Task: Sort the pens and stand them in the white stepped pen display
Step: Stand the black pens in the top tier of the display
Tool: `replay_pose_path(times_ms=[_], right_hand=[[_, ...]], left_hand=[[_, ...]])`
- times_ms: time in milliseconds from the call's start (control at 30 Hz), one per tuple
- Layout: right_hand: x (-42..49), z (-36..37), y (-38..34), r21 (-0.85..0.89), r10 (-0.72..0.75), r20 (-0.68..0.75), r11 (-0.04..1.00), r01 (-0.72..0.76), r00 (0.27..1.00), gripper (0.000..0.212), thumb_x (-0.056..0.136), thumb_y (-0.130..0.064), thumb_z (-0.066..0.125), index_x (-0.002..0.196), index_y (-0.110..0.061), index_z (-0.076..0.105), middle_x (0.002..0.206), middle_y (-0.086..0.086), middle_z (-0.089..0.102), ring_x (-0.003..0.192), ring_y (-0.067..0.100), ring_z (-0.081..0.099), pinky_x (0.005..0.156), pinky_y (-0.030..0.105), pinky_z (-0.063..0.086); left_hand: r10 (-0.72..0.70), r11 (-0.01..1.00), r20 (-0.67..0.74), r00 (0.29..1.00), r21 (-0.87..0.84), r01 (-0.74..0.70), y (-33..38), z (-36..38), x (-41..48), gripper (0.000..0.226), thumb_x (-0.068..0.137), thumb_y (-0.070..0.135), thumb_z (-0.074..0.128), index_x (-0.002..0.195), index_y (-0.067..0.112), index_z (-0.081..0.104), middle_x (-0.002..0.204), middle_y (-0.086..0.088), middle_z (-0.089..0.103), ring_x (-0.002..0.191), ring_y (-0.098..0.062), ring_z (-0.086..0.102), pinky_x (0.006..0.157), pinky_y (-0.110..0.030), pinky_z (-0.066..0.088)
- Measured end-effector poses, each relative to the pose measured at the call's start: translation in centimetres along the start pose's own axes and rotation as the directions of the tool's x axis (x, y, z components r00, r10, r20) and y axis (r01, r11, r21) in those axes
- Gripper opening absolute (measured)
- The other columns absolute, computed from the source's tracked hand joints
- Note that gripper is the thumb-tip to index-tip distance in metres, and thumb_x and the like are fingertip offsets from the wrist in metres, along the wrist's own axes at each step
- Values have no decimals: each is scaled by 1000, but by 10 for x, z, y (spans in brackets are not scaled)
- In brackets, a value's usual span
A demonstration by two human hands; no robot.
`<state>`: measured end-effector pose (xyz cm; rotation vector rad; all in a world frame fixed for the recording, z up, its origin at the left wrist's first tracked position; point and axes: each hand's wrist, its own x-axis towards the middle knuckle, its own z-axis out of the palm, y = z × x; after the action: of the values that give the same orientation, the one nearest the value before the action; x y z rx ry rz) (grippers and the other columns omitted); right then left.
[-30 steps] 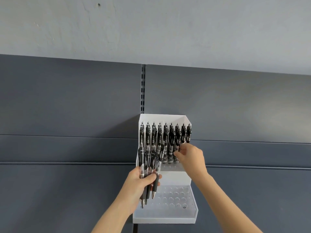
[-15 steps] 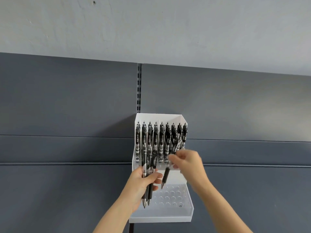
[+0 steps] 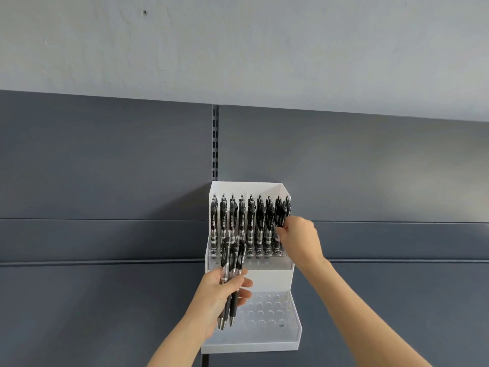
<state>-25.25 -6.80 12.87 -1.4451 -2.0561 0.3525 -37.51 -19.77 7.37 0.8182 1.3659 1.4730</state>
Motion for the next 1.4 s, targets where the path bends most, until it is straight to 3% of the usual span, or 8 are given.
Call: replay_pose_path(times_ms=[133, 333, 567, 733, 900, 1067, 1233, 1400], right_hand=[[1, 7, -1, -50, 80, 33, 996, -78, 996, 27, 90, -13, 49, 65, -5, 40, 74, 13, 52, 66, 29, 44, 57, 28, 34], [-1, 12, 3, 33, 78, -2, 996, -78, 997, 24, 88, -14, 52, 86, 8, 60, 84, 22, 67, 65, 31, 49, 58, 28, 35], [-41, 8, 9, 245, 29, -94, 969, -5, 995, 15, 89, -17, 56, 88, -7, 68, 83, 6, 70, 83, 26, 64, 72, 35, 51], [-58, 9, -8, 437, -119, 163, 899, 36, 979, 13, 86, -17, 63, 77, -16, 74, 66, -15, 64, 64, -1, 57, 58, 8, 41], [-55, 11, -9, 455, -107, 247, 891, -18, 963, 34, 86, -16, 62, 52, -14, 53, 39, -14, 49, 41, -1, 42, 45, 9, 31], [-44, 0, 2, 446, -18, 113, 894, -35, 993, 22, 88, -17, 59, 73, -1, 61, 69, 13, 66, 60, 19, 59, 55, 29, 44], [-17, -25, 20, 427, 71, -135, 904, -6, 988, 14, 88, -16, 56, 80, -5, 62, 74, 7, 70, 75, 26, 68, 76, 46, 54], [5, -35, 22, 425, 70, -250, 904, 44, 966, 12, 90, -14, 54, 80, -8, 58, 80, 9, 69, 81, 29, 67, 78, 46, 53]], left_hand=[[-5, 1000, -6, 1000, -3, 5, 0, -1, -1, 14, 91, -1, 52, 98, 2, 64, 78, -9, 72, 63, -18, 67, 63, -28, 56], [-6, 1000, 4, 1000, -25, 6, 1, -2, 0, 13, 90, -1, 54, 98, 1, 63, 80, -10, 72, 63, -18, 67, 63, -28, 56], [-25, 997, 47, 999, -71, 29, 4, -2, 1, 10, 89, 0, 56, 95, 1, 64, 79, -10, 73, 62, -18, 65, 59, -28, 52], [-46, 994, 116, 992, -92, 57, 4, 4, 3, 12, 88, 1, 57, 98, -2, 63, 81, -12, 72, 61, -19, 64, 56, -26, 50], [-55, 995, 146, 988, -70, 65, 2, 10, 6, 12, 88, 1, 57, 98, -1, 63, 83, -13, 72, 66, -20, 66, 61, -27, 53], [-37, 998, 49, 998, 54, 35, 1, 7, 11, 18, 90, 16, 58, 103, 5, 64, 83, -5, 71, 71, -16, 66, 66, -26, 52], [-31, 981, 17, 999, 191, 27, 0, 3, 13, 34, 94, 28, 51, 108, -2, 53, 49, 7, 31, 43, -10, 22, 42, -21, 20], [-72, 989, 39, 997, 132, 66, 3, 5, 14, 14, 93, 19, 41, 99, 8, 46, 51, 3, 33, 42, -9, 23, 42, -22, 19]])
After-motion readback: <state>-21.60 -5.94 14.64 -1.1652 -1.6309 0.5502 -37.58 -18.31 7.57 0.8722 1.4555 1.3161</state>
